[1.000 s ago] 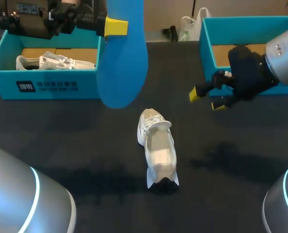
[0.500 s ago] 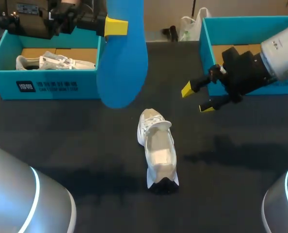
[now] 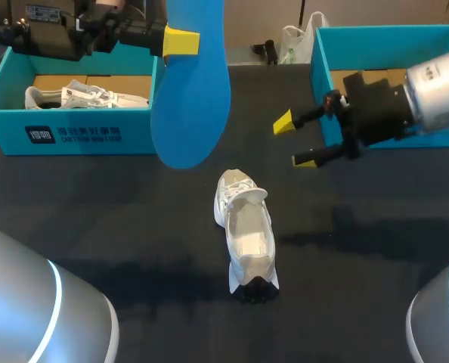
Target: Take the shoe out of the shoebox, open the shoe tongue, remove and reinsert the insole, then place the shoe into the shoebox
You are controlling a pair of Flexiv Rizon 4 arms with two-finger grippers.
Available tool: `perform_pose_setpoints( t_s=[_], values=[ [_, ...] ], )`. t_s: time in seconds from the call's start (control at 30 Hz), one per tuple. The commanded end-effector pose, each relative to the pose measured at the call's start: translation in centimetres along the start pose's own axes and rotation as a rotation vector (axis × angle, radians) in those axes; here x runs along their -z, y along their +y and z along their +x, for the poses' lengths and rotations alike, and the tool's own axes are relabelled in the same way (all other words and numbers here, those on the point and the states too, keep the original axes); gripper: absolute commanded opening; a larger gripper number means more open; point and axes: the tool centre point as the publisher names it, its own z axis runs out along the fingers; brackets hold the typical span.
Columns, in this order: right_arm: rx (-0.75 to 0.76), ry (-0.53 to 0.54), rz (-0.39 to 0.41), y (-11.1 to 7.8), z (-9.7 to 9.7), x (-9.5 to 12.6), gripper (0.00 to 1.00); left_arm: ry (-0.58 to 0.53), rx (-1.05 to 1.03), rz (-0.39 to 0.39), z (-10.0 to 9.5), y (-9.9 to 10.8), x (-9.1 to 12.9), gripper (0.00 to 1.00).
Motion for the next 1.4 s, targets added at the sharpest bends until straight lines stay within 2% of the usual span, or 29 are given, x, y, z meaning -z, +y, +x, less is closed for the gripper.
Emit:
perform_pose_setpoints(
  t_s=[0.03, 0.33, 0.5, 0.53, 0.6, 0.63, 0.7, 0.73, 0.77, 0.8, 1.17, 1.23, 1.3, 1.33, 1.4],
  values=[
    [0.014, 0.164, -0.004, 0.1, -0.3, -1.6, 1.00, 0.001, 0.000, -0.002, -0.1, -0.1, -0.2, 0.00],
    [-0.007, 0.230, -0.011, 0.5, 0.4, -1.7, 1.00, 0.001, 0.000, -0.002, -0.1, -0.1, -0.2, 0.00],
    [-0.022, 0.255, -0.013, 0.5, 0.5, -1.6, 1.00, -0.021, -0.130, 0.023, -1.1, 0.6, -0.5, 0.00],
    [-0.027, 0.262, -0.010, 0.5, 0.5, -1.6, 1.00, 0.007, -0.150, 0.033, -1.3, 0.8, -0.6, 0.00],
    [-0.038, 0.277, -0.007, 0.5, 0.5, -1.6, 1.00, -0.030, -0.280, 0.057, -1.8, 1.4, -0.7, 0.00],
    [-0.048, 0.282, -0.005, 0.4, 0.5, -1.6, 1.00, 0.011, -0.311, 0.062, -1.9, 1.7, -0.7, 0.00],
    [-0.067, 0.295, 0.006, 0.5, 0.4, -1.6, 1.00, 0.009, -0.471, 0.092, -2.1, 2.4, -0.6, 0.00],
    [-0.067, 0.295, 0.006, 0.5, 0.4, -1.6, 1.00, 0.051, -0.573, 0.117, -1.9, 2.9, -0.3, 0.00],
    [-0.067, 0.295, 0.006, 0.5, 0.4, -1.6, 1.00, 0.038, -0.774, 0.139, -1.9, 3.6, -0.1, 0.00],
    [-0.067, 0.295, 0.006, 0.5, 0.4, -1.6, 1.00, 0.066, -0.930, 0.114, -2.2, 4.4, 0.0, 0.00],
    [-0.067, 0.295, 0.006, 0.5, 0.4, -1.6, 1.00, 0.066, -0.930, 0.114, -2.2, 4.4, 0.0, 0.00],
    [-0.067, 0.295, 0.006, 0.5, 0.4, -1.6, 1.00, 0.023, -1.014, 0.081, -3.2, 5.1, -0.4, 0.00],
    [-0.067, 0.295, 0.006, 0.5, 0.4, -1.6, 1.00, 0.015, -1.092, 0.084, -4.1, 5.6, -0.7, 0.00],
    [-0.067, 0.295, 0.006, 0.5, 0.4, -1.6, 1.00, -0.002, -1.146, 0.097, -4.3, 6.1, -0.8, 0.00],
    [-0.067, 0.295, 0.006, 0.5, 0.4, -1.6, 1.00, 0.007, -1.268, 0.178, -4.9, 7.0, -1.1, 0.00]
  ],
)
